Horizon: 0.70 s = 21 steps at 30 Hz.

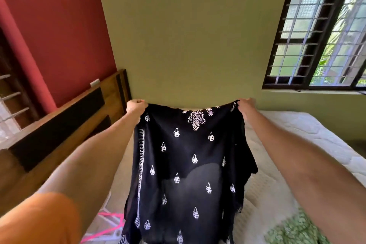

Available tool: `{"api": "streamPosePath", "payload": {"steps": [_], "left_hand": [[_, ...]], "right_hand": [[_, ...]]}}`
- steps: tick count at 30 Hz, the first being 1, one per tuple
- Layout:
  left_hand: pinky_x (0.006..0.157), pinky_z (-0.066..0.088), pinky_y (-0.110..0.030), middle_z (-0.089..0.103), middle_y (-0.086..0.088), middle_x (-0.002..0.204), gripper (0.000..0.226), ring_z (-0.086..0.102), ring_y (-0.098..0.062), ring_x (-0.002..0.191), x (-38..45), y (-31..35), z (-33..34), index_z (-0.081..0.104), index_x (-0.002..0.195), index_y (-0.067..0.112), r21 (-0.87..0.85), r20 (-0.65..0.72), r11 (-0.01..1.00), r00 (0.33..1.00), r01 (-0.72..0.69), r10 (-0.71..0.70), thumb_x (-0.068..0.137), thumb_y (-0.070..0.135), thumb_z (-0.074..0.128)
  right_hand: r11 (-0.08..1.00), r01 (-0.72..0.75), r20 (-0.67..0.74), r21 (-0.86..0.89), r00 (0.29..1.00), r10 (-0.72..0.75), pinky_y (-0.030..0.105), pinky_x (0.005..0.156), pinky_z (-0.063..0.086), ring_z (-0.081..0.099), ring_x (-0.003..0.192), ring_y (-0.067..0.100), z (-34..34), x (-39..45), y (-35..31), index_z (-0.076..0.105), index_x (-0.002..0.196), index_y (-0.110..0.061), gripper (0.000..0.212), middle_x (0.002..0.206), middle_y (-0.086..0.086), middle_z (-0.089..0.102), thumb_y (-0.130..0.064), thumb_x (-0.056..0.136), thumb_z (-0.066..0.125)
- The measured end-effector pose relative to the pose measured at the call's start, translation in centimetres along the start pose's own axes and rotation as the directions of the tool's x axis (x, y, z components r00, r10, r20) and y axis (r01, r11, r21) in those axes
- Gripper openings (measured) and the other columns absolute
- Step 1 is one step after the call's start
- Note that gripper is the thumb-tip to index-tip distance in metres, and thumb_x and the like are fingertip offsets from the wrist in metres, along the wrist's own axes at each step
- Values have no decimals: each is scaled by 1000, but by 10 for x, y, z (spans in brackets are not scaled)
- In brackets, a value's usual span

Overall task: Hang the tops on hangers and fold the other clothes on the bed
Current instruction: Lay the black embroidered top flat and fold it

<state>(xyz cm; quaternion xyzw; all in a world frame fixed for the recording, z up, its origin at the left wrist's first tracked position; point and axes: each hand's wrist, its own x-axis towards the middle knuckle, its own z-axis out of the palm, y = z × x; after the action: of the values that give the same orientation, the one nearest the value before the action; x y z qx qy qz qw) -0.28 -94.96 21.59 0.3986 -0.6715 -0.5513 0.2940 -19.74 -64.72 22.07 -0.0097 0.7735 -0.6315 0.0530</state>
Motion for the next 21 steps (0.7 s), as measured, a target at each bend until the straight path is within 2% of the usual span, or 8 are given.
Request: {"api": "streamPosePath", "payload": {"steps": [2, 4, 5, 7, 9, 12, 16, 21], "left_hand": [[65, 42, -24, 53, -2, 67, 18, 45, -15, 58, 9, 14, 11, 59, 68, 17, -149, 12, 988, 999, 43, -42, 78, 4, 65], [63, 41, -24, 51, -2, 66, 19, 39, -13, 51, 28, 29, 20, 55, 68, 15, -361, 5, 928, 995, 91, -96, 75, 3, 69], [59, 41, -23, 50, -2, 64, 24, 38, -11, 48, 39, 35, 22, 52, 67, 14, -440, 14, 892, 994, 107, -113, 75, 2, 70], [48, 38, -21, 50, -2, 62, 31, 38, -10, 43, 46, 43, 21, 46, 67, 14, -568, 13, 813, 990, 124, -142, 77, -1, 70], [43, 37, -21, 49, -2, 61, 32, 39, -10, 43, 48, 50, 24, 47, 70, 13, -660, 31, 737, 985, 149, -171, 74, -1, 74], [34, 30, -13, 43, 1, 62, 28, 36, -7, 38, 34, 52, 23, 49, 74, 15, -656, 56, 733, 980, 180, -190, 79, -6, 67], [34, 33, -15, 41, 0, 67, 32, 38, -10, 53, 12, 18, 17, 44, 73, 16, -594, 82, 775, 974, 218, -212, 80, -11, 60], [43, 34, -17, 48, -3, 73, 12, 43, -6, 56, -26, -99, 7, 53, 92, 9, -141, -32, 940, 948, 310, -317, 88, -1, 57]], "right_hand": [[964, -83, -122, 252, 986, 117, 9, 51, 44, 50, 74, 11, 0, 17, -8, 49, 128, 2, 36, 78, 0, 47, -8, 94, 41], [998, 11, -226, -68, 974, -26, 21, 74, 47, 57, 97, 19, -1, 34, -15, 52, 124, -2, 30, 97, 6, 58, -8, 97, 41], [997, 75, -248, -24, 966, -79, 23, 76, 47, 57, 103, 21, -3, 41, -21, 54, 120, -3, 27, 104, 6, 60, -8, 97, 42], [861, 82, -209, 502, 978, 28, 22, 68, 50, 58, 94, 20, -5, 41, -31, 61, 102, -3, 18, 86, 1, 59, -3, 92, 47], [775, 103, -255, 623, 964, 76, 24, 66, 54, 59, 82, 19, -5, 39, -33, 60, 76, -8, 15, 75, 2, 58, 3, 85, 56], [852, 134, -315, 506, 948, 39, 22, 66, 52, 61, 76, 18, -9, 30, -25, 56, 68, -14, 21, 81, 6, 66, 0, 76, 69], [980, 79, -447, 180, 894, 10, 23, 68, 47, 56, 76, 19, -22, 6, 13, 57, 82, -13, 17, 92, 10, 64, 2, 78, 65], [997, -64, -414, -45, 909, 40, 34, 87, 47, 62, 97, 31, -20, -34, 116, 66, 94, -1, 23, 105, 18, 66, 10, 77, 55]]}}
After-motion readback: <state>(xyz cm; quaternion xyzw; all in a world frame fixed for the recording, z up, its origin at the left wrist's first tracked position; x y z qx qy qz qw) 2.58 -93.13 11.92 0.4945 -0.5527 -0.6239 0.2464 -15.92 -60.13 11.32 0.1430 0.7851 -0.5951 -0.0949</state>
